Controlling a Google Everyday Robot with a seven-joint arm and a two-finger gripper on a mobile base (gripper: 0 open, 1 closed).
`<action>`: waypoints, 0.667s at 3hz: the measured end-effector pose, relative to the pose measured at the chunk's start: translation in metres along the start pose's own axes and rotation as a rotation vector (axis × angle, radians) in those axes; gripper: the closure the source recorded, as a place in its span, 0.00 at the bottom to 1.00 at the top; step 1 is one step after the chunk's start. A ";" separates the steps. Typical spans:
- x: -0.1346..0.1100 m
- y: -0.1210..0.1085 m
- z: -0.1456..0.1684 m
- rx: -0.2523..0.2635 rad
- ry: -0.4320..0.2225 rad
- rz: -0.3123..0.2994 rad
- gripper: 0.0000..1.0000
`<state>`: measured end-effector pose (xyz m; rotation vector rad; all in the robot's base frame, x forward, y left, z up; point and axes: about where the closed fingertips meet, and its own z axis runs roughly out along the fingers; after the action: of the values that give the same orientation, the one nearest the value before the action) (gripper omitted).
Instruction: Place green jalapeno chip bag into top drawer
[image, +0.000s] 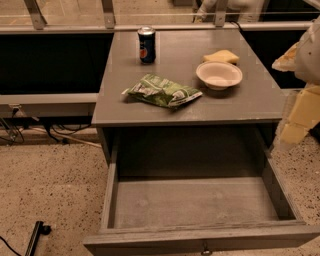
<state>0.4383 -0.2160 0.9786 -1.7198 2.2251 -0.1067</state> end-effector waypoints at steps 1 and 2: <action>0.000 0.000 0.000 0.003 0.000 -0.001 0.00; -0.012 -0.024 0.017 0.041 0.005 -0.029 0.00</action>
Offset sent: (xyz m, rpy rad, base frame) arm 0.0769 0.0161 -0.0231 -0.0575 -0.0851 0.0430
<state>0.4686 -0.2089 0.9714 -1.7324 2.1871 -0.1621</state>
